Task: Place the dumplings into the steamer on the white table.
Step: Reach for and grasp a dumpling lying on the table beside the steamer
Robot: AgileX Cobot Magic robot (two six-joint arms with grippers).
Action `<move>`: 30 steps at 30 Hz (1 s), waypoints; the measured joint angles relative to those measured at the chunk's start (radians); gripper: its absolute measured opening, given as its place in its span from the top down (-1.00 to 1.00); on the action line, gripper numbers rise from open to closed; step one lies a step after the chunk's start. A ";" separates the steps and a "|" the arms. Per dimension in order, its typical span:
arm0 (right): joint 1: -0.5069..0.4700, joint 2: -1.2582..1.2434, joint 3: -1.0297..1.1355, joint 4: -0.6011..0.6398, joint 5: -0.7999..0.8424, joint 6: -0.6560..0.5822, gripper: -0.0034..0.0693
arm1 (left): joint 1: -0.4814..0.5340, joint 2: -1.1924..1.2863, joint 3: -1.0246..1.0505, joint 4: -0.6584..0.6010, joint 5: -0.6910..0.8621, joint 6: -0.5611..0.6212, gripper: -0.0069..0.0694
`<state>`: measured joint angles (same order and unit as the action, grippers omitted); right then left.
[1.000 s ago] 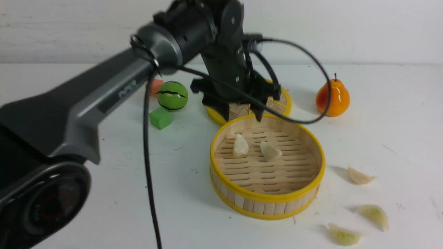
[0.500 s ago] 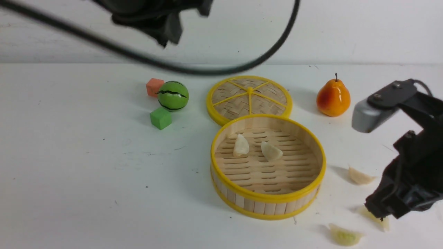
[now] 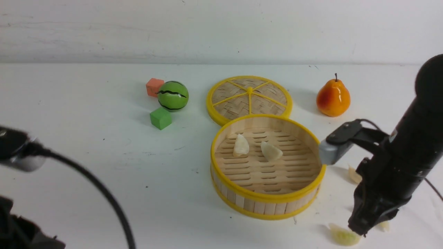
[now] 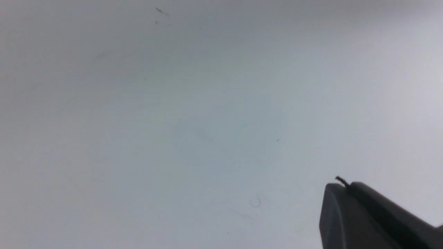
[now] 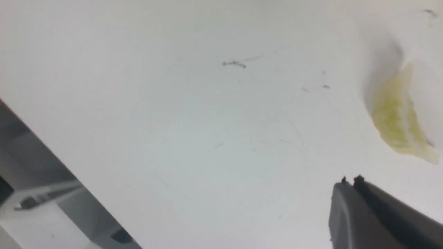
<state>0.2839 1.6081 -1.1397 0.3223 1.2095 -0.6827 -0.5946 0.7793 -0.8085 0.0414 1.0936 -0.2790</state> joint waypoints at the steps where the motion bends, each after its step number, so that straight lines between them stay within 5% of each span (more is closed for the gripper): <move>1: 0.010 0.012 0.000 -0.012 0.000 -0.027 0.75 | 0.000 -0.021 0.019 -0.001 -0.004 0.000 0.86; 10: 0.036 0.104 -0.001 -0.194 -0.151 -0.099 -0.27 | 0.000 -0.101 0.044 -0.001 0.001 0.000 0.86; 14: 0.036 0.160 -0.001 -0.172 -0.229 -0.136 -0.52 | 0.000 -0.101 0.045 0.012 -0.014 0.000 0.86; 20: 0.058 0.246 -0.001 -0.229 -0.233 -0.145 -0.38 | 0.000 -0.101 0.045 0.034 -0.018 0.000 0.86; 24: 0.089 0.254 -0.001 -0.335 -0.236 -0.056 0.09 | 0.000 -0.101 0.045 0.047 -0.020 0.000 0.86; 25: 0.105 0.255 -0.002 -0.382 -0.234 -0.010 0.35 | 0.000 -0.101 0.045 0.053 -0.023 0.000 0.86; 30: 0.144 0.234 -0.053 -0.450 -0.163 0.074 0.34 | 0.000 -0.101 0.046 0.074 -0.030 0.000 0.86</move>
<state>0.4284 1.8422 -1.1925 -0.1276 1.0469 -0.6086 -0.5946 0.6779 -0.7629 0.1153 1.0638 -0.2790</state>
